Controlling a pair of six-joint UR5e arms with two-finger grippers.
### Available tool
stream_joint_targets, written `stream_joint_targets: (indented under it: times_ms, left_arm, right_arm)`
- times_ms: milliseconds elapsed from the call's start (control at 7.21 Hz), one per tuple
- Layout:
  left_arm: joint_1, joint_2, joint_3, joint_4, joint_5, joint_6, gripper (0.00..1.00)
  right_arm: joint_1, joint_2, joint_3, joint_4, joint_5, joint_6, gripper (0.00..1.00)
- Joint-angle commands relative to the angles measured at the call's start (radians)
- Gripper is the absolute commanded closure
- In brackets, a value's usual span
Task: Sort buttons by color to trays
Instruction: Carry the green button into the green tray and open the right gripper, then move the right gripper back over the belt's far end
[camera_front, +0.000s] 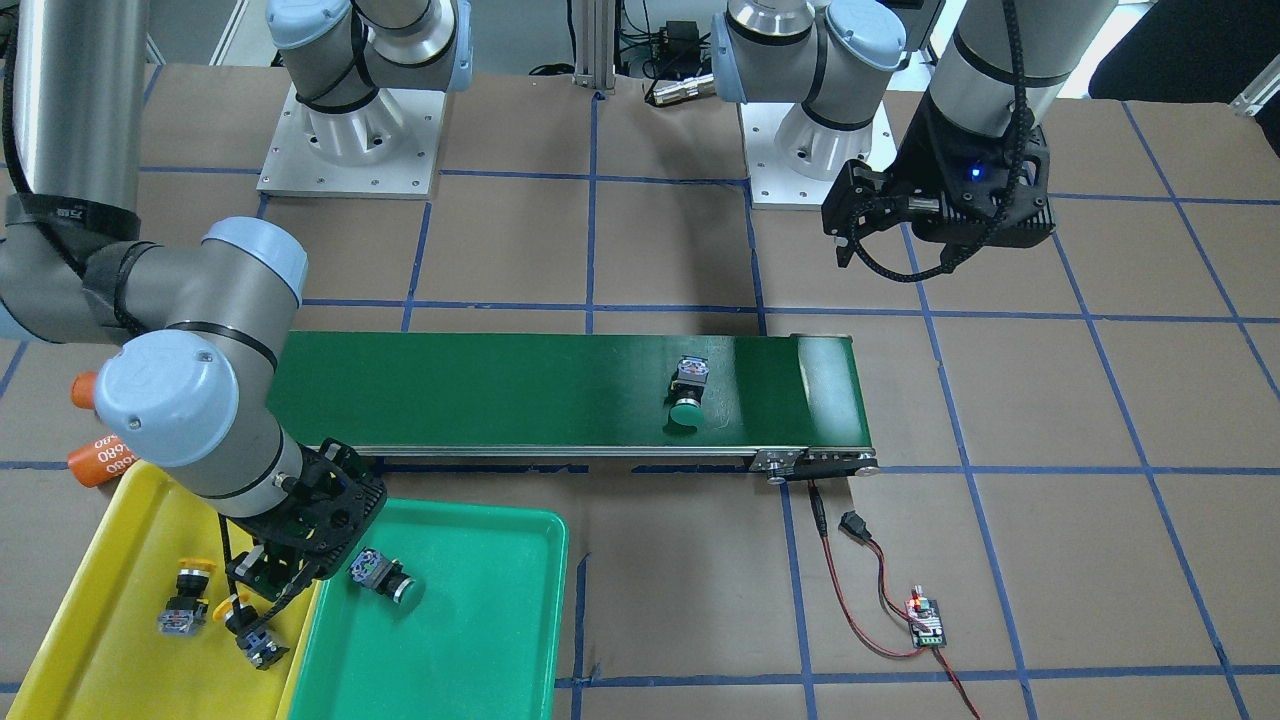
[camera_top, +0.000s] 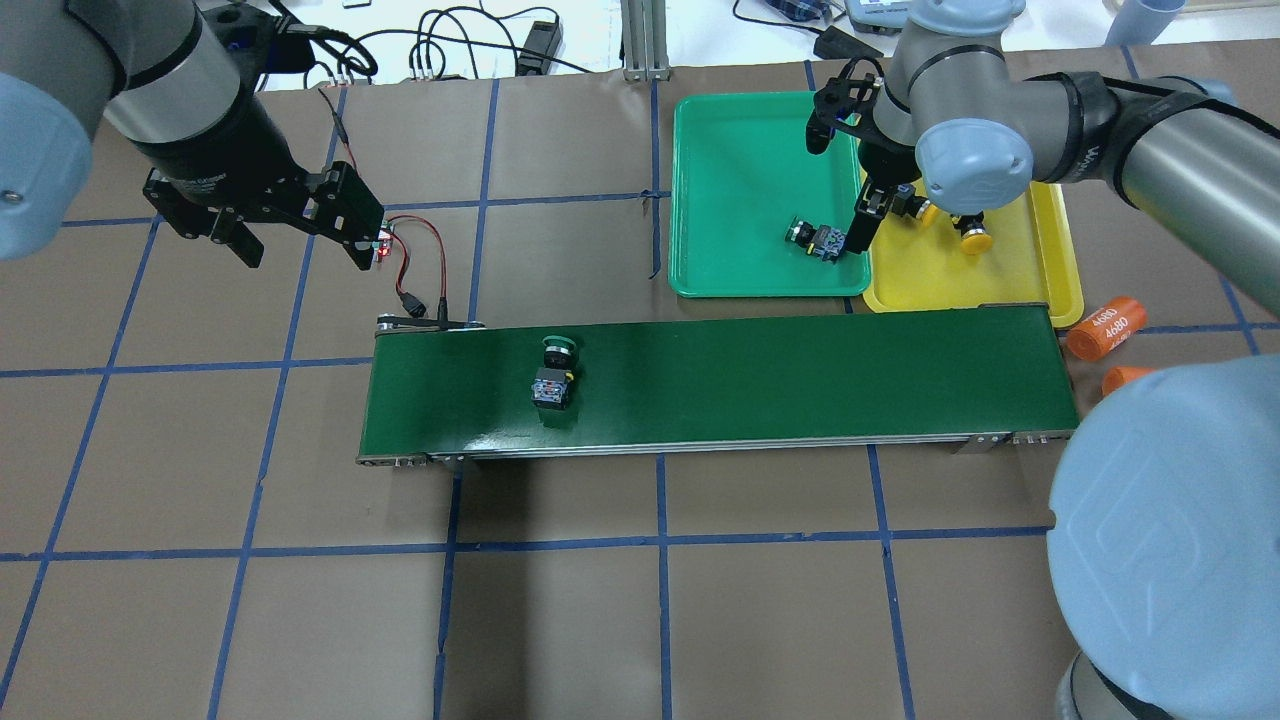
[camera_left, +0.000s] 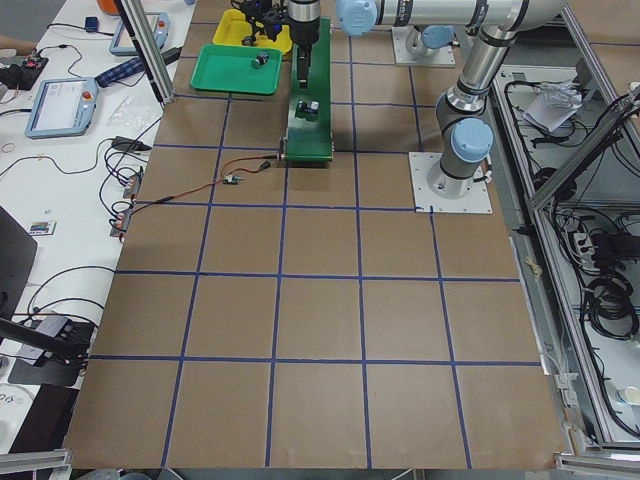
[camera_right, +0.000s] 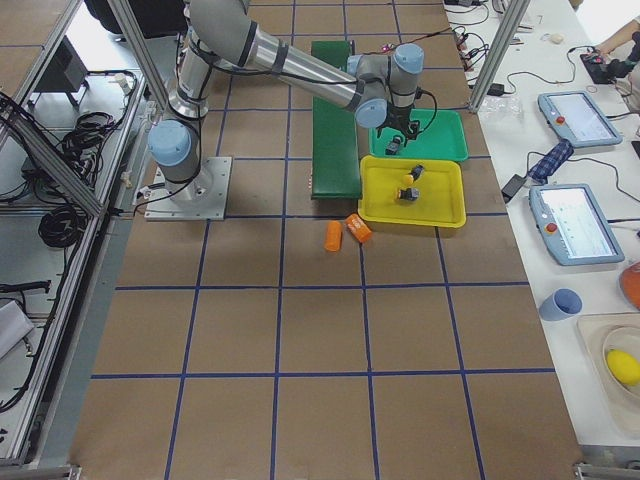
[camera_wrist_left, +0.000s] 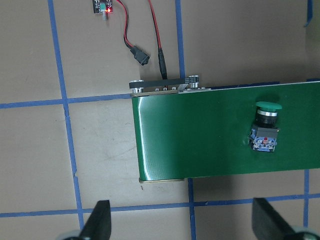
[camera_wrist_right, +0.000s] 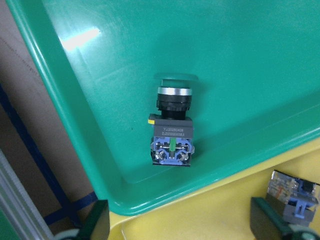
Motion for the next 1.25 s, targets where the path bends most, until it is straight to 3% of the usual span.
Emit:
stream_joint_targets:
  times_ms: [0, 416, 833, 1110]
  left_arm:
    - [0.0, 0.001, -0.002, 0.0, 0.003, 0.001, 0.0]
    - [0.0, 0.003, -0.004, 0.0, 0.004, 0.001, 0.0]
    - [0.0, 0.017, -0.012, -0.001, 0.004, 0.001, 0.0]
    - [0.0, 0.021, -0.019, 0.0, 0.009, 0.003, 0.0]
  right_arm:
    - [0.003, -0.063, 0.017, 0.079, 0.005, 0.115, 0.0]
    - [0.003, -0.165, 0.052, 0.246, 0.008, 0.26, 0.0]
    - [0.006, -0.261, 0.177, 0.26, 0.008, 0.424, 0.0]
    - [0.006, -0.315, 0.247, 0.26, -0.007, 0.758, 0.0]
